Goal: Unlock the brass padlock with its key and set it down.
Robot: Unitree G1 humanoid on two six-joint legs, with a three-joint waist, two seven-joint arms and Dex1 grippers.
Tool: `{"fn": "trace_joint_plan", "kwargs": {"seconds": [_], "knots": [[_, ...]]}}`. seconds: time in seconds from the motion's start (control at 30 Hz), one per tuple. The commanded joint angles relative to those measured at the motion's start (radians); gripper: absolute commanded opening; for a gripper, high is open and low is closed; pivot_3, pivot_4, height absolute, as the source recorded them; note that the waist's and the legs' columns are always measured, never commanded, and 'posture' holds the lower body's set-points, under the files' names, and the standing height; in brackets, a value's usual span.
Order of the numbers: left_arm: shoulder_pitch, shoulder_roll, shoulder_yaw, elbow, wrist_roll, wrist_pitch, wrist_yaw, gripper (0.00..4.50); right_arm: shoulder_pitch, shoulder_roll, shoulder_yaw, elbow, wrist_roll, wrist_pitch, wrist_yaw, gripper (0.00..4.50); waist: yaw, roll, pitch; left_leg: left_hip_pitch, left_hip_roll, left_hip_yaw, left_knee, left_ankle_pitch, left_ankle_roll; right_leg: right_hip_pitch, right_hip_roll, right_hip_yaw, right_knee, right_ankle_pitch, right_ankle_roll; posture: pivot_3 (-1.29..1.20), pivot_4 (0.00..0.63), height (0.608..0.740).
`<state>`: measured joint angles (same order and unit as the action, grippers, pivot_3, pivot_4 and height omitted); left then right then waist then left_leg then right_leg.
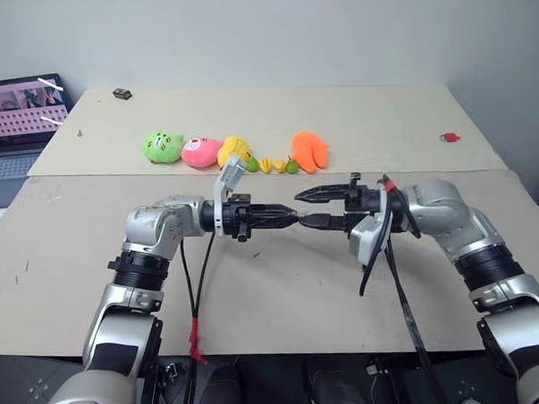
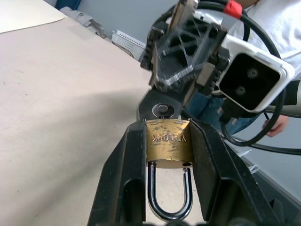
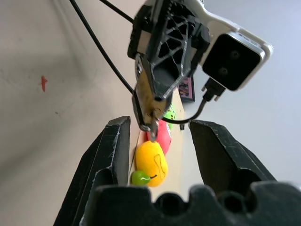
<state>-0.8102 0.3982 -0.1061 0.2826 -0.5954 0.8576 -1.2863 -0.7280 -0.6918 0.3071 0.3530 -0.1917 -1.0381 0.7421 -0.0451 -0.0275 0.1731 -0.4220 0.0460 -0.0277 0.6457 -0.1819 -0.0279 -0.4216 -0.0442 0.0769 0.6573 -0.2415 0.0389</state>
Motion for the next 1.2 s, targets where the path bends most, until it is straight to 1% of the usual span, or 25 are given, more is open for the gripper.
{"fn": "trace_joint_plan", "kwargs": {"seconds": [0.03, 0.37, 0.43, 0.47, 0.57, 0.63, 0.73, 0.9, 1.03, 1.1, 1.13, 1.2], "knots": [[-0.021, -0.005, 0.021, -0.029, -0.025, 0.006, -0.001, 0.83, 0.004, 0.008, -0.003, -0.075, 0.045, 0.026, 0.0, 2.46, -0.001, 0.0, 0.0, 0.0, 0.0, 0.0, 0.0, 0.0, 0.0, 0.0, 0.0, 0.0, 0.0, 0.0, 0.0, 0.0, 0.15, 0.717], [-0.013, -0.003, 0.025, -0.044, -0.03, 0.018, 0.007, 0.83, -0.026, 0.021, -0.001, -0.05, 0.027, 0.032, -0.003, 2.46, 0.0, 0.0, 0.0, 0.0, 0.0, 0.0, 0.0, 0.0, 0.0, 0.0, 0.0, 0.0, 0.0, 0.0, 0.0, 0.0, 0.15, 0.717], [-0.016, -0.005, 0.028, -0.043, -0.031, 0.02, 0.008, 0.83, -0.032, 0.021, 0.0, -0.043, 0.025, 0.028, -0.004, 1.95, 0.0, 0.0, 0.0, 0.0, 0.0, 0.0, 0.0, 0.0, 0.0, 0.0, 0.0, 0.0, 0.0, 0.0, 0.0, 0.0, 0.15, 0.717], [-0.017, -0.007, 0.028, -0.043, -0.031, 0.021, 0.01, 0.83, -0.034, 0.02, 0.003, -0.039, 0.025, 0.028, -0.001, 1.78, 0.0, 0.0, 0.0, 0.0, 0.0, 0.0, 0.0, 0.0, 0.0, 0.0, 0.0, 0.0, 0.0, 0.0, 0.0, 0.0, 0.15, 0.717], [-0.017, -0.007, 0.029, -0.043, -0.033, 0.021, 0.012, 0.83, -0.04, 0.018, 0.004, -0.026, 0.019, 0.019, -0.003, 0.74, 0.0, 0.0, 0.0, 0.0, 0.0, 0.0, 0.0, 0.0, 0.0, 0.0, 0.0, 0.0, 0.0, 0.0, 0.0, 0.0, 0.15, 0.717], [-0.016, -0.007, 0.028, -0.042, -0.033, 0.019, 0.012, 0.83, -0.042, 0.02, 0.003, -0.022, 0.017, 0.018, -0.006, 0.26, 0.0, 0.0, 0.0, 0.0, 0.0, 0.0, 0.0, 0.0, 0.0, 0.0, 0.0, 0.0, 0.0, 0.0, 0.0, 0.0, 0.15, 0.717], [-0.014, -0.005, 0.026, -0.042, -0.027, 0.017, 0.009, 0.83, -0.041, 0.021, 0.002, -0.019, 0.015, 0.018, -0.006, 0.14, 0.0, 0.0, 0.0, 0.0, 0.0, 0.0, 0.0, 0.0, 0.0, 0.0, 0.0, 0.0, 0.0, 0.0, 0.0, 0.0, 0.15, 0.717], [-0.009, -0.002, 0.021, -0.044, -0.016, 0.006, 0.005, 0.83, -0.038, 0.02, -0.007, -0.02, 0.001, 0.018, -0.018, 0.12, 0.0, 0.0, 0.0, 0.0, 0.0, 0.0, 0.0, 0.0, 0.0, 0.0, 0.0, 0.0, 0.0, 0.0, 0.0, 0.0, 0.15, 0.717], [0.016, 0.009, -0.009, -0.058, 0.021, -0.038, 0.0, 0.83, -0.031, 0.025, -0.017, -0.025, -0.011, 0.018, -0.038, 0.12, 0.0, 0.0, 0.0, 0.0, 0.0, 0.0, 0.0, 0.0, 0.0, 0.0, 0.0, 0.0, 0.0, 0.0, 0.0, 0.0, 0.15, 0.717], [0.034, 0.008, -0.027, -0.061, 0.056, -0.09, 0.011, 0.83, -0.024, 0.026, -0.017, -0.03, -0.017, 0.019, -0.044, 0.12, 0.0, 0.0, 0.0, 0.0, 0.0, 0.0, 0.0, 0.0, 0.0, 0.0, 0.0, 0.0, 0.0, 0.0, 0.0, 0.0, 0.15, 0.717], [0.04, 0.009, -0.033, -0.063, 0.06, -0.094, 0.011, 1.63, -0.02, 0.026, -0.017, -0.033, -0.021, 0.019, -0.046, 0.12, 0.0, 0.0, 0.0, 0.0, 0.0, 0.0, 0.0, 0.0, 0.0, 0.0, 0.0, 0.0, 0.0, 0.0, 0.0, 0.0, 0.15, 0.717], [0.042, 0.009, -0.038, -0.065, 0.059, -0.091, 0.009, 2.09, -0.016, 0.026, -0.017, -0.033, -0.028, 0.019, -0.05, 0.12, 0.0, 0.0, 0.0, 0.0, 0.0, 0.0, 0.0, 0.0, 0.0, 0.0, 0.0, 0.0, 0.0, 0.0, 0.0, 0.0, 0.15, 0.717]]}}
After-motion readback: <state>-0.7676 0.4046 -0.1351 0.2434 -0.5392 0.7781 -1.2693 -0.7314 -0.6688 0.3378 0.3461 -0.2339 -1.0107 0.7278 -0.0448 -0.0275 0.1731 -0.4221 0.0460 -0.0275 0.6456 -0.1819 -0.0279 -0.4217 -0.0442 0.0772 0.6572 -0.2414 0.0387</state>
